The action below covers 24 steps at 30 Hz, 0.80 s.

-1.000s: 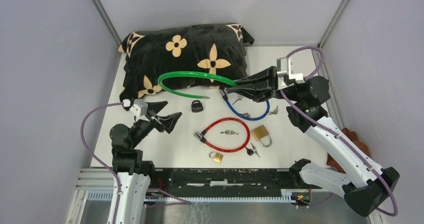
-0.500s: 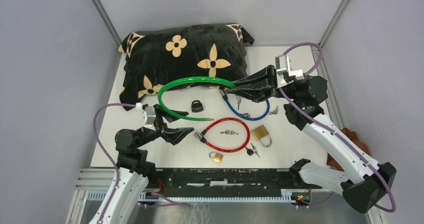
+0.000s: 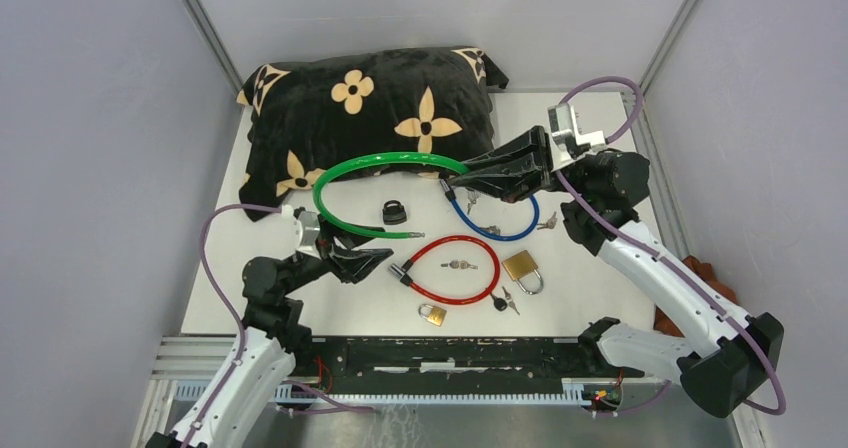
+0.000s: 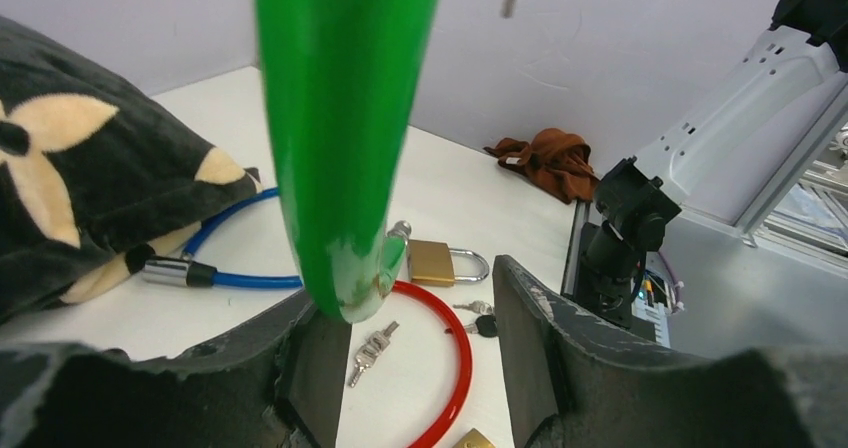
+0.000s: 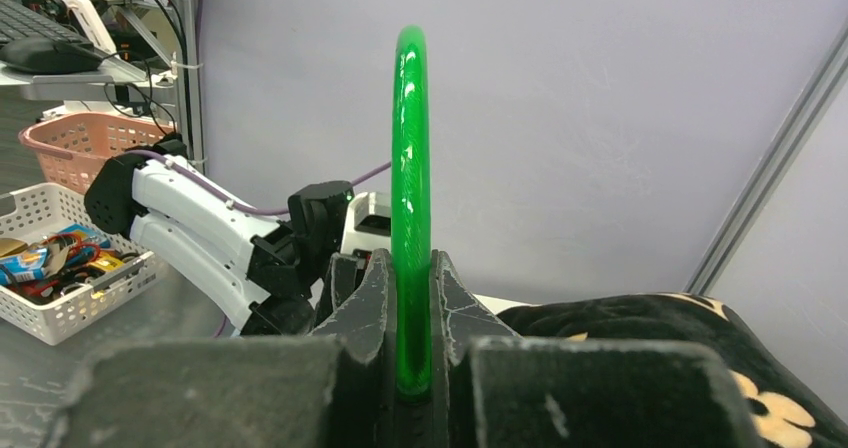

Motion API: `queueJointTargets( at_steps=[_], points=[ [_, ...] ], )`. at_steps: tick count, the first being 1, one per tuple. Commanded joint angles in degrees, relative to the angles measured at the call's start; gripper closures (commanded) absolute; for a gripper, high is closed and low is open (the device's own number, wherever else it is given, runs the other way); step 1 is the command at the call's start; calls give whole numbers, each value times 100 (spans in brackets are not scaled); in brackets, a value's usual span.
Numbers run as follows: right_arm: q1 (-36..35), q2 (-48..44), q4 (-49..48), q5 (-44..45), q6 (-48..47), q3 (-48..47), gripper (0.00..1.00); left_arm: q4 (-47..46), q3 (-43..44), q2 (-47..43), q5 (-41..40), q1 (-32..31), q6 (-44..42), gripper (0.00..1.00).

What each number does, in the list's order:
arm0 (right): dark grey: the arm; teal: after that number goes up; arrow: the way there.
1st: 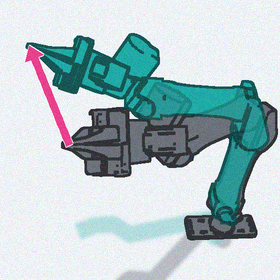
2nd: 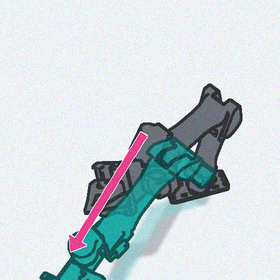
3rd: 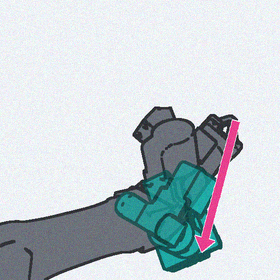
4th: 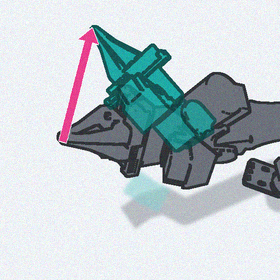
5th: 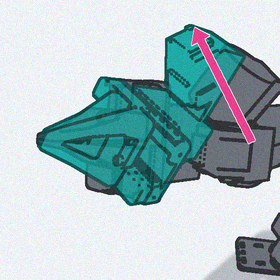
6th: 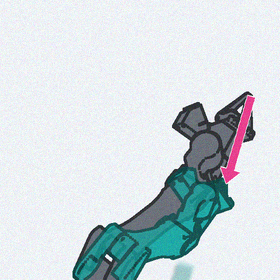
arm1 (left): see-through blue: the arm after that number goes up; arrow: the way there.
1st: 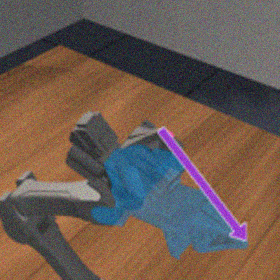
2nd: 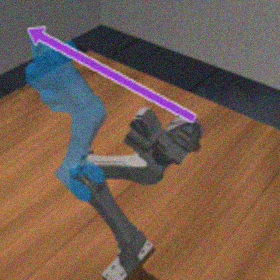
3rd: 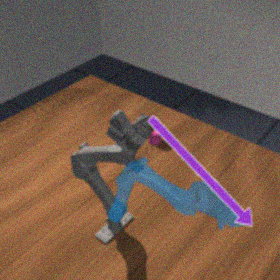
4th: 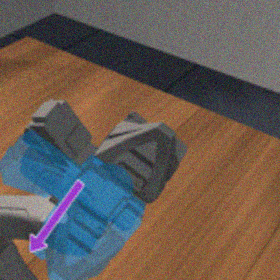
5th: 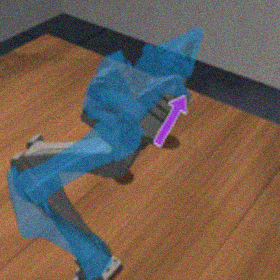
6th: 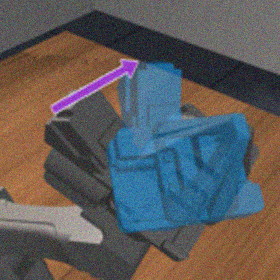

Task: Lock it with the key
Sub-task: Lock the lock.

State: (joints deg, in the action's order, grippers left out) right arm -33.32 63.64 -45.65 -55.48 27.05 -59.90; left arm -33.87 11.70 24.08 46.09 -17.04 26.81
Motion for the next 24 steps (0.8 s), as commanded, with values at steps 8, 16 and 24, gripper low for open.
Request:
queueJointTargets(
  at_steps=[8,16,24],
  points=[
    [-18,165,-1093,265,597,69,100,-694,137,188,-626,-300,323,55],
    [-128,420,-1493,334,931,270,100,-800,157,117,-983,-298,859,93],
    [-437,677,-257,1006,-199,471,95,-885,704,-192,-1148,-111,1309,98]
  ],
)
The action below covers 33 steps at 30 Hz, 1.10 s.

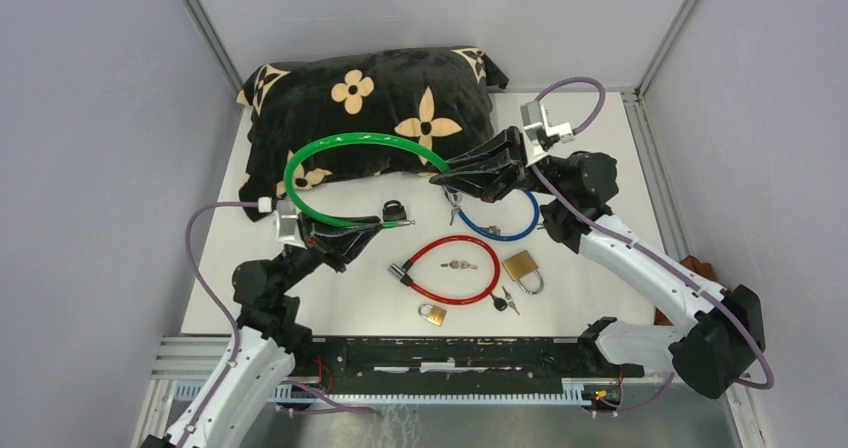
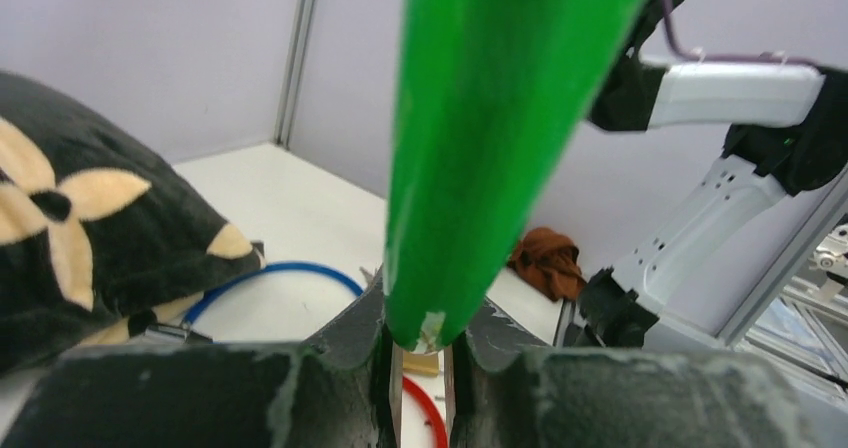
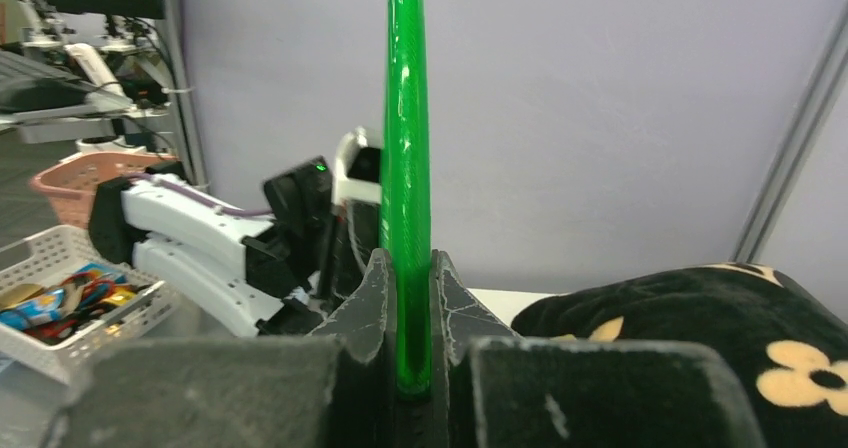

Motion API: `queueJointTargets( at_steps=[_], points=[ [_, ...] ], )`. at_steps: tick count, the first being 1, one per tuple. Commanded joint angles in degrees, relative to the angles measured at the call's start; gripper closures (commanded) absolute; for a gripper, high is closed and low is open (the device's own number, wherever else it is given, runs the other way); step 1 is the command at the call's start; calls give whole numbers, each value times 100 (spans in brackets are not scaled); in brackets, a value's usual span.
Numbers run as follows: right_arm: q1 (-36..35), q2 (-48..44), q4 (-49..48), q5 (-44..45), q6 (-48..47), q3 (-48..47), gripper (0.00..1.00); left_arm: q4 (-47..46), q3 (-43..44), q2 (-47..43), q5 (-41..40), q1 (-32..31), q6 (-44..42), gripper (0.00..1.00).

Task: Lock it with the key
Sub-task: Lock the lock.

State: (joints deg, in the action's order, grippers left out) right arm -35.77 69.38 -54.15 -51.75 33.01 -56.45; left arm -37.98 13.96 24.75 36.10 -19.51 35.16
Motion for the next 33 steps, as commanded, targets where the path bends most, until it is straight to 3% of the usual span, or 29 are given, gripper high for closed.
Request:
queueJointTargets(
  at_steps=[1,8,16,17,19,21,27,33],
  points=[
    [-238,161,636,725,-914,197,92,-469,503,-331,-147,203,500,98],
    [-391,925,-351,721,-334,319,64,-465,473,-716,-169,560,410,98],
    [-487,1253,-362,682,-409,315,56,-337,299,-853,-248,648,331,98],
    [-481,1249,-351,648,-429,327,59,-284,285,-862,-259,655,307,98],
    [-485,1260,-330,520,-447,291,83,-124,258,-896,-268,654,221,98],
    [-515,1262,-244,381,-483,174,98,69,257,-896,-303,659,154,98],
    [-986,1255,470,294,-1371,-237,100,124,212,-717,-176,653,393,98],
    [-1046,1192,506,518,-1648,-280,100,124,246,-695,-6,629,523,98]
  ],
)
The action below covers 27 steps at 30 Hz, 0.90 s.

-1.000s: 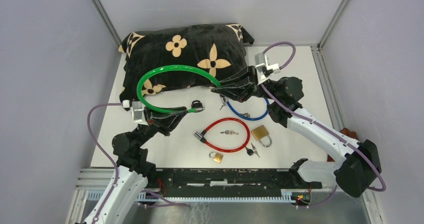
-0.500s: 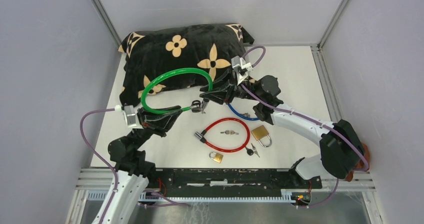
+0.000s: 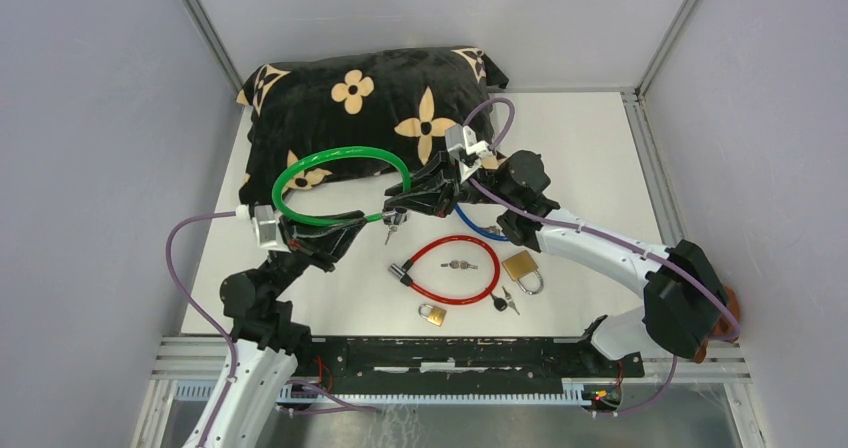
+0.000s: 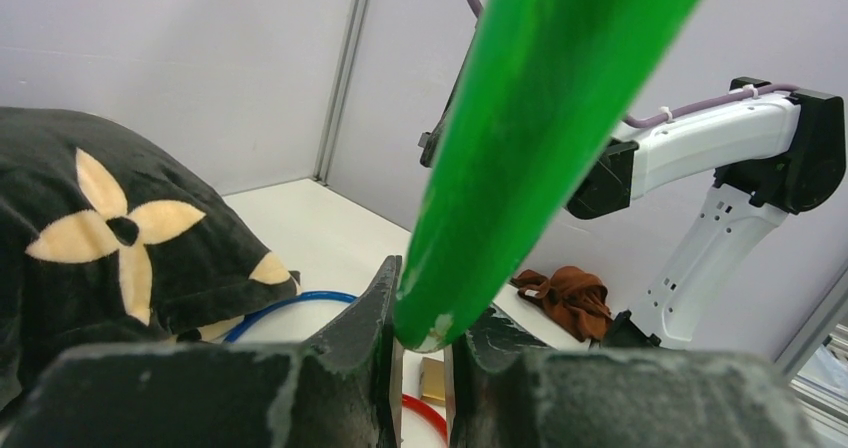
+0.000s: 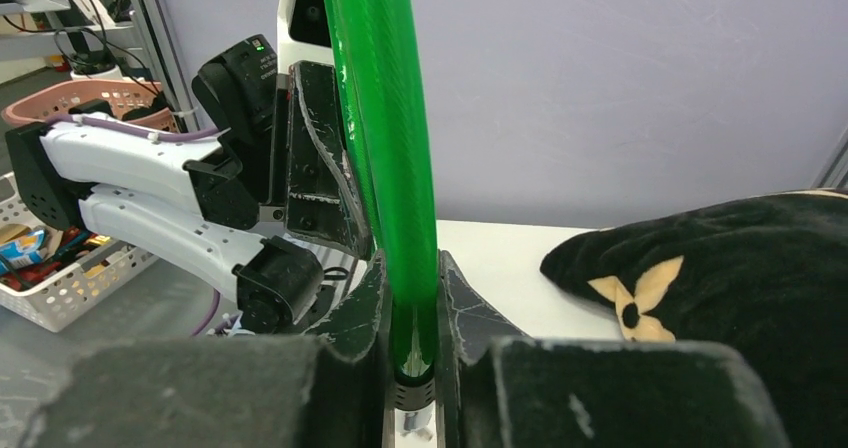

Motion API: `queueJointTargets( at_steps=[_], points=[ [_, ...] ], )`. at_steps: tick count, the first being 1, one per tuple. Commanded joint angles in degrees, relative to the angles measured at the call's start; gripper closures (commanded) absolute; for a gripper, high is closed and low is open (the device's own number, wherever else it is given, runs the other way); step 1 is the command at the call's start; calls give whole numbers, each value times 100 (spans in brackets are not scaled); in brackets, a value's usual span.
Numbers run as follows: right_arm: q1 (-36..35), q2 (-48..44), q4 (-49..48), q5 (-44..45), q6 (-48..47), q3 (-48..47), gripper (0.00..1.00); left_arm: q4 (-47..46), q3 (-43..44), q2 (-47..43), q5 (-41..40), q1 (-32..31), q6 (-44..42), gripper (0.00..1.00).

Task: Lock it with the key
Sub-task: Lock the lock.

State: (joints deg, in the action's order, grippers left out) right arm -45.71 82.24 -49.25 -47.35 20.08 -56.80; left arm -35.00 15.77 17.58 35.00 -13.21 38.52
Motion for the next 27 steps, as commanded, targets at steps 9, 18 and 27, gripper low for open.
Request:
queueJointTargets(
  at_steps=[9,18,27],
  points=[
    [-350,194,-960,489,174,-270,100,-477,-59,205,-230,6,611,98],
    [-706,736,-1334,860,447,-820,100,-577,-70,367,-521,-19,651,98],
    [-783,690,-744,745,47,-1016,100,-552,100,284,-440,-20,364,72]
  ],
)
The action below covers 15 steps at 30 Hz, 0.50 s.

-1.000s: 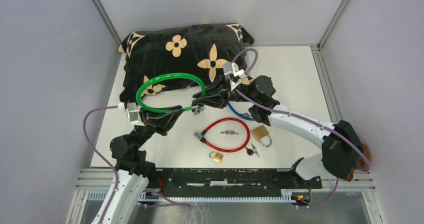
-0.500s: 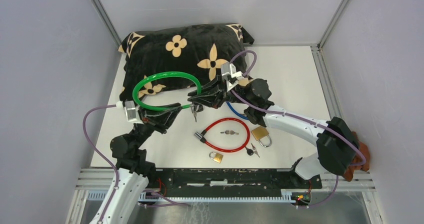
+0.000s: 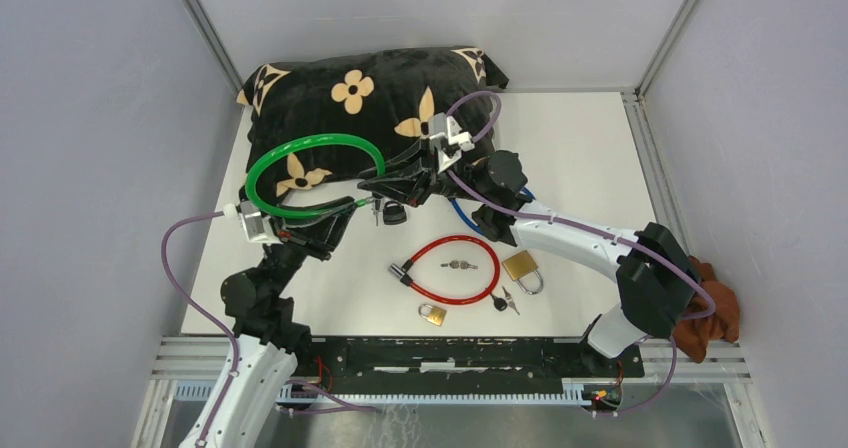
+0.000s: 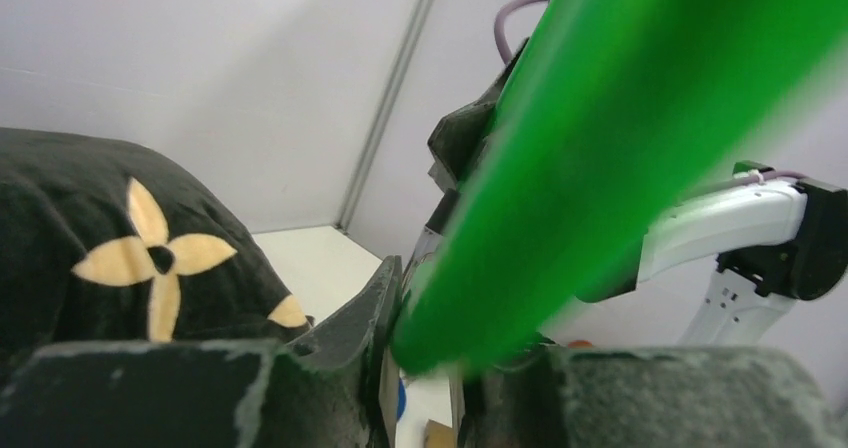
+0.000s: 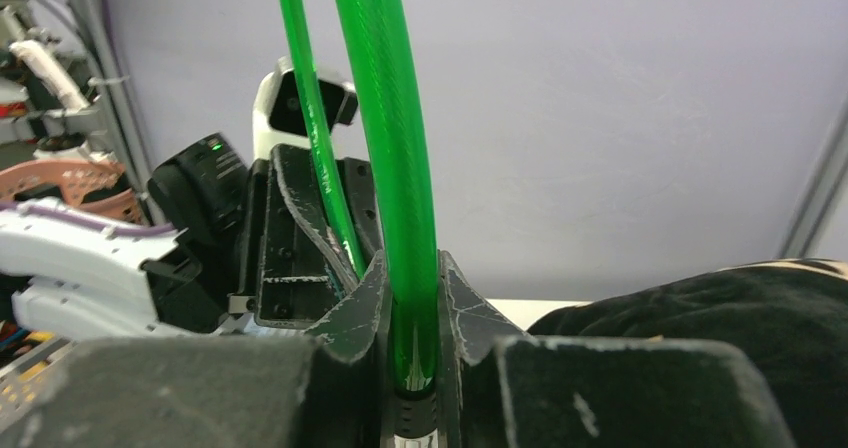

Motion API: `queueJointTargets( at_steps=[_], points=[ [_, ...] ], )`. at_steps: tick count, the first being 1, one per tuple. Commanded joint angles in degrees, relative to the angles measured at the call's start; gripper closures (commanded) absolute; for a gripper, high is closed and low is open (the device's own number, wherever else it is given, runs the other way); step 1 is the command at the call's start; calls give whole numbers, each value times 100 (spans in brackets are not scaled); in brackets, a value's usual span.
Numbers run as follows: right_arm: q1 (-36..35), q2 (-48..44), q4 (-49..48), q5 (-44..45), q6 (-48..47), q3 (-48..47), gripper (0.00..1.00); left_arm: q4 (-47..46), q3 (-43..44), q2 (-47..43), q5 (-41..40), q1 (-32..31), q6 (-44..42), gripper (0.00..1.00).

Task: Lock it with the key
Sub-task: Lock the lock.

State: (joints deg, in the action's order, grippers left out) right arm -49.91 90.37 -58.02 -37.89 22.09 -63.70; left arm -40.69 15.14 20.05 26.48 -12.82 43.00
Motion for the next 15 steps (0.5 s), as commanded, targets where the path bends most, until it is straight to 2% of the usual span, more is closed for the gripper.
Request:
queueJointTargets(
  at_steps=[1,4,11,15],
  points=[
    [-356,-148,150,-199,-180,-314,100,17,179,38,435,-58,-64,71],
    [-359,-155,-9,-160,-56,-301,100,82,139,51,459,-63,47,65],
    [-358,-96,-213,-103,141,-327,100,84,131,76,523,-63,23,65],
    [-361,14,-305,-68,313,-534,100,47,4,110,657,-72,119,54]
  ],
)
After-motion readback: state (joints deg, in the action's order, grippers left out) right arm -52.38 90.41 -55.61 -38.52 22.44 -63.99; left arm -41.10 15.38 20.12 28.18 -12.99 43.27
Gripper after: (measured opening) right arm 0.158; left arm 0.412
